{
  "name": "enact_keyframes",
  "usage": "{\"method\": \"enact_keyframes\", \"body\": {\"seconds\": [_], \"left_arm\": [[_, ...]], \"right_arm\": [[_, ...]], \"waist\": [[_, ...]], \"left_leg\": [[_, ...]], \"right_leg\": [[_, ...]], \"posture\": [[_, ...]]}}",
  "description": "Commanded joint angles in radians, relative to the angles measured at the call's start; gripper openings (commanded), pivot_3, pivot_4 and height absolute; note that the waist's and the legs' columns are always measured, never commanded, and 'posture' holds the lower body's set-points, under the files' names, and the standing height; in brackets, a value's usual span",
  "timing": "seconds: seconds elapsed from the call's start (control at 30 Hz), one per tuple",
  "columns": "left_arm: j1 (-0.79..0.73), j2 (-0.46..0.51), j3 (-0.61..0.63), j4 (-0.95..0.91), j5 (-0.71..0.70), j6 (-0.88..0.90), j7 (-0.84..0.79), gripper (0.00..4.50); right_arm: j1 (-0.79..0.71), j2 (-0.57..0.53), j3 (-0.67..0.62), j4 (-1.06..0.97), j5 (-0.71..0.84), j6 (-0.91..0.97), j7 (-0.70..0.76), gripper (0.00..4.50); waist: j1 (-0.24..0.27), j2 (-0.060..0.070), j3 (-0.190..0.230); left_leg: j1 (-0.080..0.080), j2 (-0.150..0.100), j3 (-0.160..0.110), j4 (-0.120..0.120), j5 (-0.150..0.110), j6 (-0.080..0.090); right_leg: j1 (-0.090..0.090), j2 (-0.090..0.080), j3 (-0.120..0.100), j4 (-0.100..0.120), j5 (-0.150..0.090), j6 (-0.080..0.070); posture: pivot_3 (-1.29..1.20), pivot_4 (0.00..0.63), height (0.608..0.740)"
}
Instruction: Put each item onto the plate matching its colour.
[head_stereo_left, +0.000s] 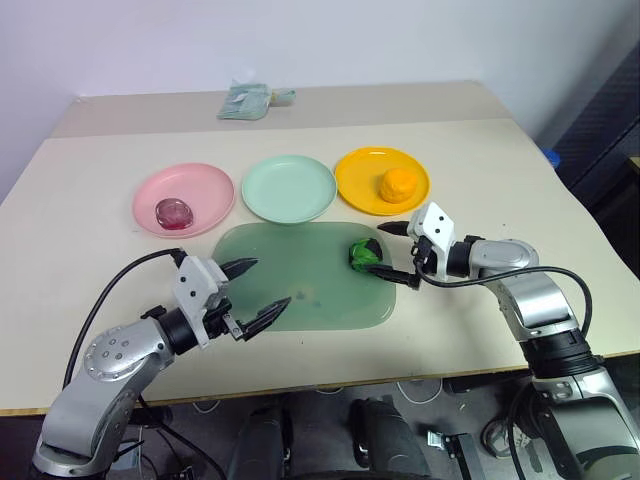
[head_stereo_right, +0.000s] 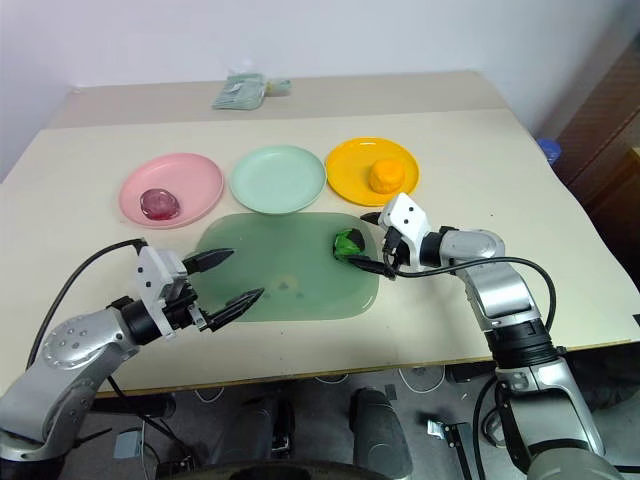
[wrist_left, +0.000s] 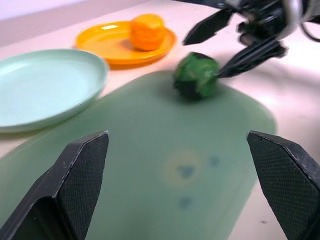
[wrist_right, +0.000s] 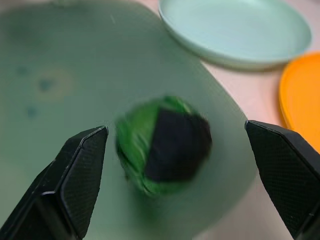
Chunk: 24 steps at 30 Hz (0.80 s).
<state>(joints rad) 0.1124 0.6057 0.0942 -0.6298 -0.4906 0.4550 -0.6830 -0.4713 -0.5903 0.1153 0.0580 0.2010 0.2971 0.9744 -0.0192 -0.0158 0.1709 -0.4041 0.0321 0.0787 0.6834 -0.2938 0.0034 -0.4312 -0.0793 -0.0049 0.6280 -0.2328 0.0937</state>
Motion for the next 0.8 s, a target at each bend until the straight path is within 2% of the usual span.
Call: {"method": "enact_keyframes", "body": {"seconds": [0.03, 0.17, 0.2, 0.27, 0.43, 0.53, 0.63, 0.8], "left_arm": [[-0.013, 0.015, 0.001, -0.034, -0.022, 0.009, -0.013, 4.50], [-0.020, 0.020, 0.001, -0.035, -0.022, 0.015, -0.016, 4.50], [-0.020, 0.021, 0.002, -0.036, -0.020, 0.017, -0.013, 4.50], [-0.019, 0.021, 0.006, -0.040, -0.017, 0.020, -0.006, 4.50], [0.003, 0.023, 0.023, -0.050, -0.010, 0.021, 0.011, 4.50], [0.018, 0.024, 0.043, -0.044, 0.009, 0.008, 0.029, 4.50], [0.020, 0.007, 0.100, -0.010, 0.031, -0.008, 0.080, 4.50], [0.040, 0.002, 0.135, 0.007, 0.057, -0.026, 0.101, 4.50]], "right_arm": [[-0.009, 0.010, 0.004, -0.025, -0.011, -0.003, -0.022, 4.47], [-0.022, 0.030, 0.014, -0.004, -0.018, 0.009, -0.034, 4.47], [-0.025, 0.033, 0.017, -0.001, -0.018, 0.016, -0.032, 4.24], [-0.027, 0.036, 0.024, -0.002, -0.015, 0.027, -0.028, 3.63], [-0.039, 0.047, 0.017, -0.018, -0.004, 0.033, -0.034, 1.31], [-0.066, 0.068, 0.004, -0.025, 0.008, 0.030, -0.046, 1.31], [-0.189, 0.167, -0.010, 0.037, 0.013, 0.048, -0.130, 1.31], [-0.455, 0.354, -0.004, 0.410, -0.073, 0.041, -0.357, 1.31]], "waist": [[0.004, 0.000, 0.000], [0.006, 0.000, 0.000], [0.006, 0.000, 0.000], [0.007, 0.000, 0.000], [0.006, 0.000, 0.000], [0.003, 0.000, 0.000], [-0.003, 0.000, 0.000], [-0.008, 0.000, 0.000]], "left_leg": [[0.000, 0.000, 0.000, 0.000, 0.000, 0.000], [-0.001, 0.000, 0.000, 0.000, 0.000, 0.000], [-0.001, 0.000, 0.000, 0.000, 0.000, 0.000], [-0.001, 0.000, 0.000, 0.000, 0.000, 0.000], [-0.001, 0.000, 0.000, 0.000, 0.000, 0.000], [-0.001, 0.000, 0.000, 0.000, 0.000, 0.000], [0.000, 0.000, 0.000, 0.000, 0.000, 0.000], [0.000, 0.000, 0.000, 0.000, 0.001, -0.001]], "right_leg": [[0.000, 0.000, 0.000, 0.000, 0.000, 0.000], [0.000, 0.000, 0.000, 0.000, 0.000, 0.000], [0.000, 0.000, 0.000, 0.000, 0.000, 0.000], [0.000, -0.001, 0.000, 0.000, 0.000, 0.000], [0.000, -0.001, 0.000, 0.000, 0.000, 0.000], [0.000, 0.000, 0.000, 0.000, 0.000, 0.000], [0.000, 0.000, 0.000, 0.000, 0.000, 0.000], [-0.001, 0.001, 0.000, 0.002, 0.000, 0.000]], "posture": [[0.00, 0.150, 0.740], [0.00, 0.150, 0.740], [0.00, 0.150, 0.740], [0.00, 0.150, 0.740], [0.00, 0.150, 0.740], [0.00, 0.150, 0.740], [0.00, 0.150, 0.740], [0.00, 0.150, 0.740]]}}
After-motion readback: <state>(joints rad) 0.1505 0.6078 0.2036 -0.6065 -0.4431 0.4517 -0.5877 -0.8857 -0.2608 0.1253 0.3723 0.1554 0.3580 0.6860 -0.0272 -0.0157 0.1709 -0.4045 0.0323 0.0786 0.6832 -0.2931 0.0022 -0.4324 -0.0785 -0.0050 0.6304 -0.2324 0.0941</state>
